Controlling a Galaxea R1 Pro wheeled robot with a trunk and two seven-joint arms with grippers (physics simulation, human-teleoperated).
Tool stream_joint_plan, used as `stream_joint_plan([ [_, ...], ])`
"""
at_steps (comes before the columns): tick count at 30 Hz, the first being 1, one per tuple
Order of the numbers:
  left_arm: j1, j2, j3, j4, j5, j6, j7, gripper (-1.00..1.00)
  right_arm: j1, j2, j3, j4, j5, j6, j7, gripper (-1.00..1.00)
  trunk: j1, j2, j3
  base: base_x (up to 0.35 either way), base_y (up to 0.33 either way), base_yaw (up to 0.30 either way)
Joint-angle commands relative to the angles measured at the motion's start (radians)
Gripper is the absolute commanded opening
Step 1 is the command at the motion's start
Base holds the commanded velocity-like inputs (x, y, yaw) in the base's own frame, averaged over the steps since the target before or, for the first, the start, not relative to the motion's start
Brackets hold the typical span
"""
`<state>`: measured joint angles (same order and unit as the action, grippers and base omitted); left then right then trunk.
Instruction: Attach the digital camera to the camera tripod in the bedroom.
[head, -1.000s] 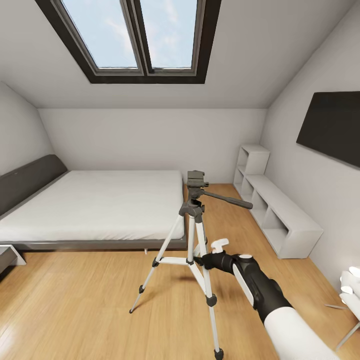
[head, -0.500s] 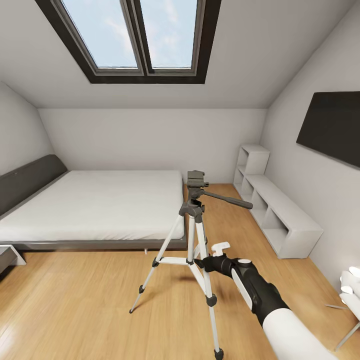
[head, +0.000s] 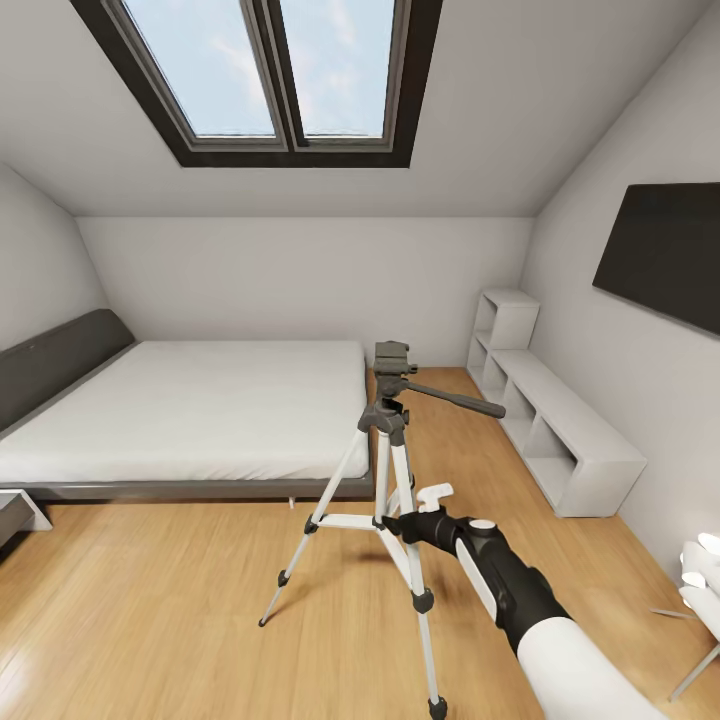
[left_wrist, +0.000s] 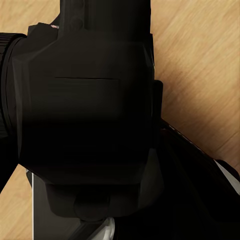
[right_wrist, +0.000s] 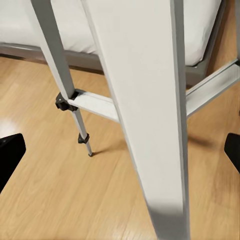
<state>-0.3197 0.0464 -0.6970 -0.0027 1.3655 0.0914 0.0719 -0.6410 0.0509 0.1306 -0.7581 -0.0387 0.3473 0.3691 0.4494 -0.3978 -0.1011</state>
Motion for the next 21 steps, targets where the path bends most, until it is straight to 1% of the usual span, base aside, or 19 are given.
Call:
stream_joint_plan([
  [1,-0.001,0.000,-0.009,0.000,0.006,0.004,0.003,-1.00,-0.001,0.000,0.000,0.000,-0.004,0.003,0.001,1.00,0.001,-0.002,-0.002,0.000,0.000,0.000],
  [3,-0.001,0.001,-0.009,0.000,0.006,0.004,0.003,-1.00,-0.001,0.001,0.000,0.002,-0.004,-0.001,0.001,1.00,0.001,-0.002,-0.002,0.000,0.000,0.000],
  [7,-0.001,0.001,-0.009,0.000,0.006,0.004,0.003,-1.00,-0.002,0.020,-0.003,0.006,-0.003,-0.008,-0.005,1.00,0.001,-0.002,-0.002,0.000,0.000,0.000],
  [12,-0.001,0.001,-0.009,0.000,0.006,0.004,0.003,-1.00,-0.002,0.031,-0.004,0.008,-0.001,-0.012,-0.021,1.00,0.001,-0.002,-0.002,0.000,0.000,0.000],
  [18,-0.001,0.001,-0.009,0.000,0.007,0.004,0.003,-1.00,-0.010,0.056,-0.004,0.011,0.003,-0.044,-0.034,1.00,0.001,-0.002,-0.002,0.000,0.000,0.000],
  [21,-0.001,0.001,-0.009,0.000,0.007,0.004,0.003,-1.00,-0.013,0.059,-0.005,0.015,0.003,-0.052,-0.043,1.00,0.001,-0.002,-0.002,0.000,0.000,0.000],
])
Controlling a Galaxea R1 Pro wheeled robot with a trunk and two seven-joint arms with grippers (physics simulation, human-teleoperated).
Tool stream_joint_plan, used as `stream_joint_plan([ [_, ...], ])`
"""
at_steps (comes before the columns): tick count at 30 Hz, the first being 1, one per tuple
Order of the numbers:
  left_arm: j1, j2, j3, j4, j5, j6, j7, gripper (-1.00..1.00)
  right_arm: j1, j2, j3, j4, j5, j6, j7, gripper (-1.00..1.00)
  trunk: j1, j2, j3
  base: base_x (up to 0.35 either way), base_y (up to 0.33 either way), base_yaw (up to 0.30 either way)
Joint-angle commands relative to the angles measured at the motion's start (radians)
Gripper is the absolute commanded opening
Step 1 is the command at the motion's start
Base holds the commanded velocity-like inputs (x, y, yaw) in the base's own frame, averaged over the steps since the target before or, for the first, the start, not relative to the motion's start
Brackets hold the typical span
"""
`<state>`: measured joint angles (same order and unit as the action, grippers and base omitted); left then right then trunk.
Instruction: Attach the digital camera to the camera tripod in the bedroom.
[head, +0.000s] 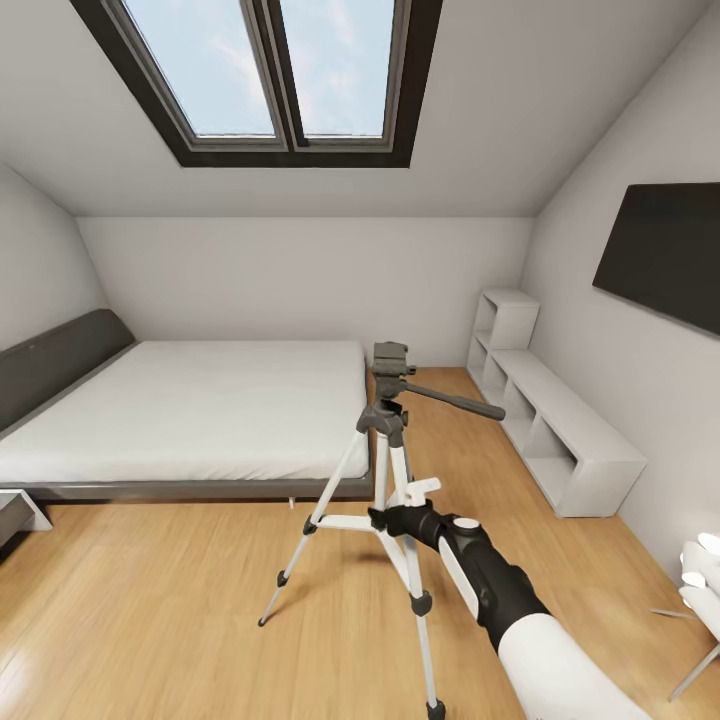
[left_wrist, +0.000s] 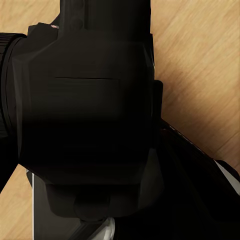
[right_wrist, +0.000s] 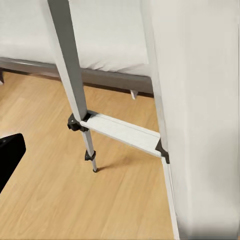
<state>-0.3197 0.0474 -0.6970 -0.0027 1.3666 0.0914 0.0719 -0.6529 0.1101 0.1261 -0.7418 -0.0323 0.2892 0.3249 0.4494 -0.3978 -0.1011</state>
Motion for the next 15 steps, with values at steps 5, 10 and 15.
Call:
stream_joint_plan([
  [5,-0.001,0.000,-0.009,0.000,0.006,0.004,0.003,-1.00,-0.003,0.000,0.000,0.001,-0.004,0.000,-0.018,1.00,0.001,-0.002,-0.002,0.000,0.000,0.000],
  [10,-0.001,0.000,-0.009,0.000,0.006,0.004,0.003,-1.00,-0.003,-0.003,-0.001,0.001,-0.004,-0.004,-0.035,1.00,0.001,-0.002,-0.002,0.000,0.000,0.000],
  [15,-0.001,0.001,-0.009,0.000,0.006,0.004,0.003,-1.00,-0.004,-0.004,-0.006,0.001,-0.004,-0.027,-0.055,1.00,0.001,-0.002,-0.002,0.000,0.000,0.000],
])
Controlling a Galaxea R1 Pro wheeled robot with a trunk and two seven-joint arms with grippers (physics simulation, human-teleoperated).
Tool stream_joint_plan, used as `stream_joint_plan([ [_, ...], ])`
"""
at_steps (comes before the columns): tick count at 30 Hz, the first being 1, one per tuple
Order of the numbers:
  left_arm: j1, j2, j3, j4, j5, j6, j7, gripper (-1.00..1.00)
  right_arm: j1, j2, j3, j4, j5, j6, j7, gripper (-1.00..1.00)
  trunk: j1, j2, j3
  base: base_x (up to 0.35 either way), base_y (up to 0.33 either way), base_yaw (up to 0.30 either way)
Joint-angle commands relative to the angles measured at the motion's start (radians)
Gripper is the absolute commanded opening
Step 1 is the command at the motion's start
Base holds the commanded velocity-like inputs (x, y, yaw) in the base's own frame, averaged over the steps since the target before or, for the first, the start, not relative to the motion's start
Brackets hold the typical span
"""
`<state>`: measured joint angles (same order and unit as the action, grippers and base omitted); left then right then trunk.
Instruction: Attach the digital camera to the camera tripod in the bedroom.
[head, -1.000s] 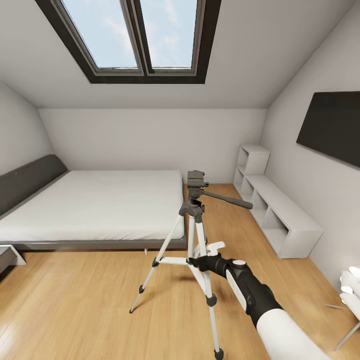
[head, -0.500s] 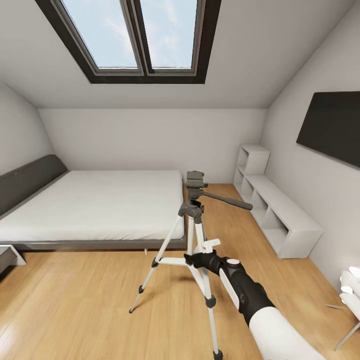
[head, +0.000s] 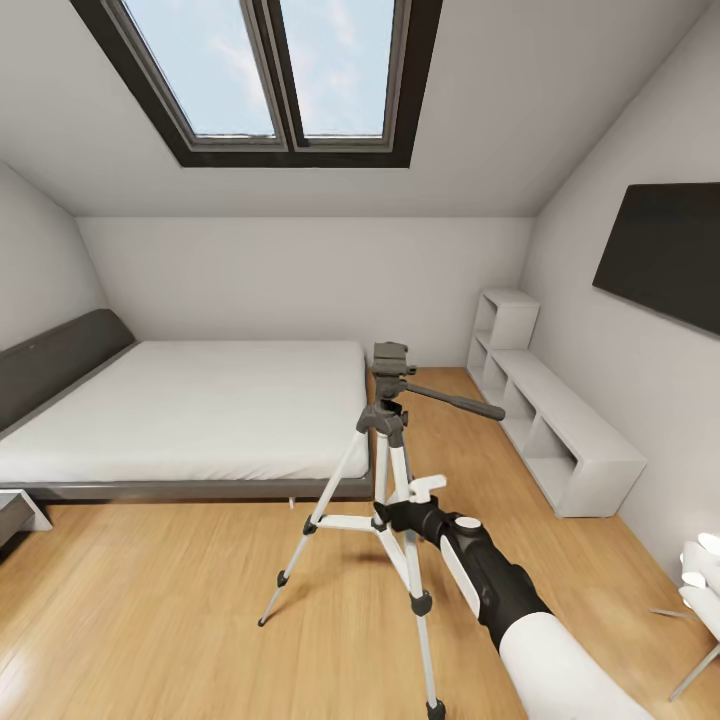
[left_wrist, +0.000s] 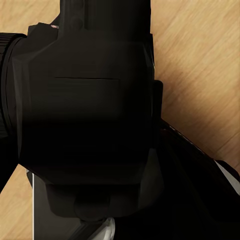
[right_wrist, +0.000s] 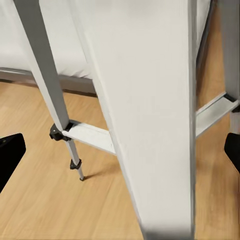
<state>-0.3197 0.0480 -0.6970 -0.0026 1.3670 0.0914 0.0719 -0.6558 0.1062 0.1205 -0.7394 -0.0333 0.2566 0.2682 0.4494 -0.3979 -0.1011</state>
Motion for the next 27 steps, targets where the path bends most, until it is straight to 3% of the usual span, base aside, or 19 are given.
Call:
stream_joint_plan([
  [1,-0.001,0.000,-0.009,0.000,0.006,0.004,0.003,-1.00,-0.001,0.000,-0.001,-0.001,-0.003,0.002,-0.003,1.00,0.001,-0.002,-0.002,0.000,0.000,0.000],
  [5,-0.001,0.000,-0.009,0.000,0.006,0.004,0.003,-1.00,-0.001,-0.001,-0.002,-0.002,-0.003,-0.011,-0.022,1.00,0.001,-0.002,-0.002,0.000,0.000,0.000],
  [6,-0.001,0.001,-0.009,0.000,0.006,0.004,0.003,-1.00,-0.001,-0.001,-0.002,-0.002,-0.003,-0.012,-0.026,-1.00,0.001,-0.002,-0.002,0.000,0.000,0.000],
  [24,-0.001,0.001,-0.017,-0.005,0.001,-0.004,0.003,-1.00,0.001,-0.007,-0.005,-0.002,-0.003,-0.020,-0.037,-1.00,0.001,-0.002,-0.002,0.000,0.000,0.000],
  [27,-0.003,0.011,-0.020,-0.017,-0.003,-0.013,0.004,-1.00,0.001,-0.010,-0.006,-0.002,-0.001,-0.025,-0.037,-1.00,0.001,-0.002,-0.002,0.000,0.000,0.000],
])
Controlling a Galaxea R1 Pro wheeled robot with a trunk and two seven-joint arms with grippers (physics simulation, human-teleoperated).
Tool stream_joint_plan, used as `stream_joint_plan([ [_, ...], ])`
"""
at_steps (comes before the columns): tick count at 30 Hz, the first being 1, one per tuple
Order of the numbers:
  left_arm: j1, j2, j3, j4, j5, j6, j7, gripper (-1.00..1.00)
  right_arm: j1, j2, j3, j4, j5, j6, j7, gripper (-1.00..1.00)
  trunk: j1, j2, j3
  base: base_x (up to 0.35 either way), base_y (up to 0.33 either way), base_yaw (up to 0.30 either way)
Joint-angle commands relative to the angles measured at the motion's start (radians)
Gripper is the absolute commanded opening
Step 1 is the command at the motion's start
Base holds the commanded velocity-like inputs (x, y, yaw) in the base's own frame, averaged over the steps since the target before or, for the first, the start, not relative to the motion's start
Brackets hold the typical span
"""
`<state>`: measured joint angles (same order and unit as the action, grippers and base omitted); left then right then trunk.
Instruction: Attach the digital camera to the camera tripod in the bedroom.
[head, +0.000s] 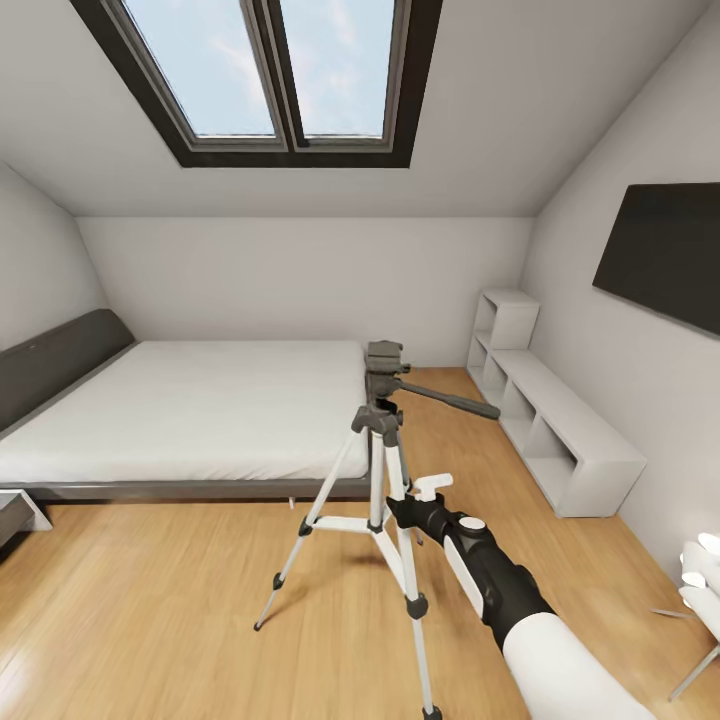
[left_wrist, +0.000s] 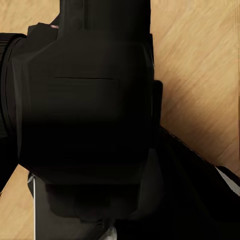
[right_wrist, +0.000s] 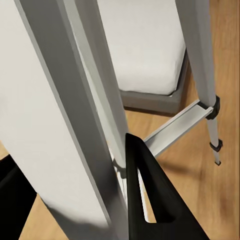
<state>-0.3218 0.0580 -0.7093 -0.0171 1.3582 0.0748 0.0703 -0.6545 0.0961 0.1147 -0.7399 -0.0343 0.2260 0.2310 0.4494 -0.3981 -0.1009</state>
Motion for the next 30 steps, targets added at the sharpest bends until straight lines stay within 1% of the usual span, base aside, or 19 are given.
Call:
stream_joint_plan([
  [1,-0.004,0.014,-0.008,-0.020,0.005,0.007,0.006,-1.00,0.000,-0.001,-0.001,-0.001,0.001,0.004,0.001,-1.00,0.001,-0.002,-0.002,0.000,0.000,0.000],
  [5,-0.009,0.065,-0.010,-0.122,0.001,0.037,0.007,-1.00,0.000,-0.002,0.001,-0.001,0.006,0.002,0.003,-1.00,0.001,-0.002,-0.002,0.000,0.000,0.000],
  [6,-0.012,0.100,-0.010,-0.185,-0.006,0.088,0.008,-1.00,0.000,-0.002,0.002,-0.001,0.009,0.002,0.004,-1.00,0.001,-0.002,-0.002,0.000,0.000,0.000],
  [8,-0.018,0.126,-0.010,-0.228,-0.012,0.141,0.008,-1.00,0.000,-0.002,0.003,-0.001,0.009,0.002,0.004,-1.00,0.001,-0.002,-0.002,0.000,0.000,0.000],
  [9,-0.037,0.153,-0.009,-0.275,-0.017,0.205,0.009,-1.00,0.000,-0.002,0.003,-0.001,0.010,0.002,0.004,-1.00,0.001,-0.002,-0.002,0.000,0.000,0.000],
  [10,-0.053,0.167,-0.009,-0.299,-0.019,0.238,0.011,-1.00,0.000,-0.002,0.003,-0.001,0.010,0.002,0.004,-1.00,0.001,-0.002,-0.002,0.000,0.000,0.000],
  [11,-0.093,0.194,-0.007,-0.348,-0.022,0.302,0.021,-1.00,0.000,-0.003,0.003,-0.001,0.010,0.002,0.004,-1.00,0.001,-0.002,-0.002,0.000,0.000,0.000],
  [14,-0.183,0.233,-0.004,-0.441,-0.025,0.412,0.071,-1.00,0.000,-0.003,0.003,-0.001,0.010,0.003,0.004,-1.00,0.001,-0.002,-0.002,0.000,0.000,0.000],
  [15,-0.230,0.243,-0.002,-0.484,-0.025,0.456,0.111,-1.00,0.000,-0.003,0.004,0.000,0.010,0.004,0.005,-1.00,0.001,-0.002,-0.002,0.000,0.000,0.000],
  [18,-0.332,0.254,0.005,-0.574,-0.024,0.532,0.209,-1.00,0.000,-0.003,0.005,0.000,0.010,0.004,0.005,-1.00,0.001,-0.002,-0.002,0.000,0.000,0.000],
  [19,-0.381,0.255,0.014,-0.618,-0.023,0.570,0.262,-1.00,0.000,-0.004,0.005,-0.001,0.010,0.004,0.005,-1.00,0.001,-0.002,-0.002,0.000,0.000,0.000],
  [22,-0.458,0.252,0.043,-0.673,-0.022,0.628,0.347,-1.00,0.000,-0.003,0.005,0.000,0.010,0.004,0.006,-1.00,0.001,-0.002,-0.002,0.000,0.000,0.000],
  [23,-0.518,0.251,0.073,-0.704,-0.020,0.666,0.408,-1.00,0.000,-0.003,0.005,-0.001,0.011,0.004,0.006,-1.00,0.001,-0.002,-0.002,0.000,0.000,0.000],
  [24,-0.549,0.250,0.092,-0.717,-0.019,0.684,0.437,-1.00,0.000,-0.003,0.006,-0.001,0.011,0.004,0.006,-1.00,0.001,-0.002,-0.002,0.000,0.000,0.000],
  [25,-0.608,0.248,0.138,-0.741,-0.017,0.719,0.492,-1.00,0.000,-0.003,0.006,0.000,0.012,0.004,0.006,-1.00,0.001,-0.002,-0.002,0.000,0.000,0.000],
  [26,-0.635,0.246,0.162,-0.752,-0.016,0.735,0.515,-1.00,0.000,-0.003,0.006,0.000,0.013,0.004,0.006,-1.00,0.001,-0.002,-0.002,0.000,0.000,0.000],
  [27,-0.683,0.235,0.209,-0.774,-0.014,0.766,0.554,-1.00,0.000,-0.003,0.007,0.000,0.014,0.004,0.007,-1.00,0.001,-0.002,-0.002,0.000,0.000,0.000],
  [29,-0.737,0.209,0.272,-0.804,-0.014,0.805,0.595,-1.00,0.000,-0.003,0.007,0.000,0.014,0.004,0.008,-1.00,0.001,-0.002,-0.002,0.000,0.000,0.000],
  [30,-0.752,0.199,0.289,-0.814,-0.015,0.816,0.606,-1.00,0.000,-0.003,0.008,0.000,0.014,0.004,0.007,-1.00,0.001,-0.002,-0.002,0.000,0.000,0.000],
])
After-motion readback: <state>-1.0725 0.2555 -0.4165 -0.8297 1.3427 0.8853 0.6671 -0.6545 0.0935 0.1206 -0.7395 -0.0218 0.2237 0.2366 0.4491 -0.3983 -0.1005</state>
